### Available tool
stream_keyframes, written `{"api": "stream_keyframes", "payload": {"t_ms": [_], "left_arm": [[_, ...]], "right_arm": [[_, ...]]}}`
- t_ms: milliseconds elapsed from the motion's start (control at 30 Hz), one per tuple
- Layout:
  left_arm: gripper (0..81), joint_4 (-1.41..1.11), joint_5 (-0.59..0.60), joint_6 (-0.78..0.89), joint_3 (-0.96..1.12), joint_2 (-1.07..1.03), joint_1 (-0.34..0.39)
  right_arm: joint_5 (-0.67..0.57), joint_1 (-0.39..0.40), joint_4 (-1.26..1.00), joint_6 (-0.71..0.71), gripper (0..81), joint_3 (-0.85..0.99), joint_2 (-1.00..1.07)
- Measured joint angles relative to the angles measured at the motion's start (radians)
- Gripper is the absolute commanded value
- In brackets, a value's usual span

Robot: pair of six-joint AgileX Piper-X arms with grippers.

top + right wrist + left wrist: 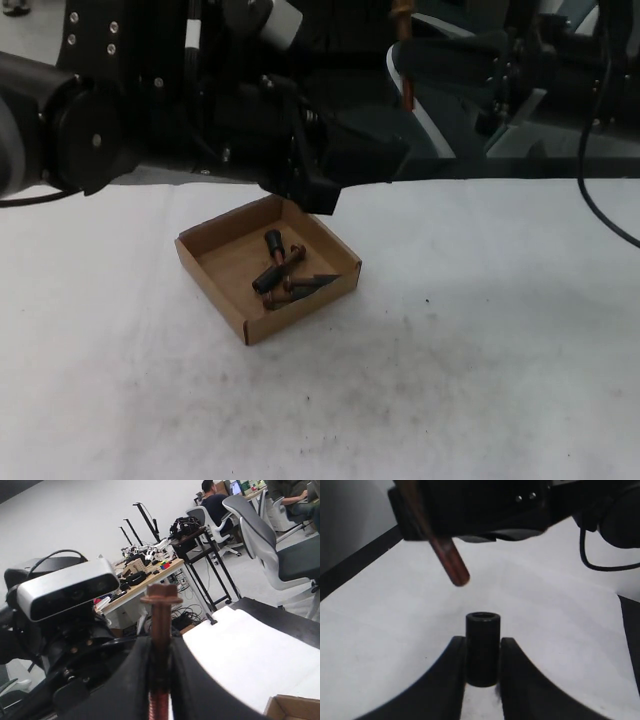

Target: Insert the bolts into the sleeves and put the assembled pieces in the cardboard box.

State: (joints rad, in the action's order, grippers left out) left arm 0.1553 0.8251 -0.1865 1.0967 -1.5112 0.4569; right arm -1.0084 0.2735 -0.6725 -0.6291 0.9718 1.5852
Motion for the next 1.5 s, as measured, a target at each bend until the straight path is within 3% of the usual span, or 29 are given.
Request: {"api": "stream_keyframes", "payload": {"t_ms": [300, 1500], "left_arm": [[0.8, 0.0, 0.0, 0.0, 0.0, 0.0, -0.006], [0.8, 0.031, 0.002, 0.0, 0.0, 0.0, -0.049]], "right_arm": [[0.0, 0.044, 0.0, 0.0, 0.2, 0.0, 0.0], [-0.018, 0.009, 0.105, 0.131, 0.2, 0.076, 0.003]]}}
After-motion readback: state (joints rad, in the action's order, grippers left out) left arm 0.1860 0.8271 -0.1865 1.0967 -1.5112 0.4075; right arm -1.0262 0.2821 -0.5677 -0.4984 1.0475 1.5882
